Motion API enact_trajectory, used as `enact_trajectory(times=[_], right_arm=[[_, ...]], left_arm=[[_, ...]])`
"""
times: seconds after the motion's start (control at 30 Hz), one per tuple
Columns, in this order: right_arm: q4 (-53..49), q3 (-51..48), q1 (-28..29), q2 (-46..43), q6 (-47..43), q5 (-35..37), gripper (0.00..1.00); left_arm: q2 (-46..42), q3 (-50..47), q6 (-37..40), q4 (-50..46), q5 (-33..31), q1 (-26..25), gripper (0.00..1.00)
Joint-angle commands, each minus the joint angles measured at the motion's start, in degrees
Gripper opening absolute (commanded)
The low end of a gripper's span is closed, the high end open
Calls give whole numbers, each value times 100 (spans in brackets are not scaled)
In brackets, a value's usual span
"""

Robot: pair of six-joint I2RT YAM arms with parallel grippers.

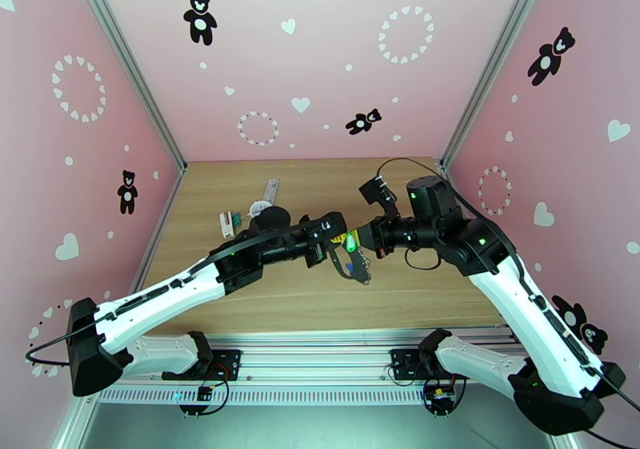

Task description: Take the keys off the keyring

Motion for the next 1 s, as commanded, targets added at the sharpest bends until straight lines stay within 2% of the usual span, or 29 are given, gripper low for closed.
enact_trajectory(times=[0.0, 0.2, 0.7, 0.83, 0.97], right_arm=[[81, -104, -157, -255, 189, -466, 0], [317, -407, -267, -397, 478, -759, 0], [1076, -1045, -268, -599, 806, -786, 0], [1670, -1353, -277, -603, 1167, -1018, 0], [1564, -1312, -274, -554, 1012, -996, 0]], left_arm=[[-274, -250, 30, 513, 70, 85, 0], [-412, -464, -82, 940, 278, 139, 0], [-297, -944, -666, 2300, -137, 166, 0], [-178, -950, -796, 2539, -302, 133, 0], [-80, -944, -816, 2698, -393, 133, 0]])
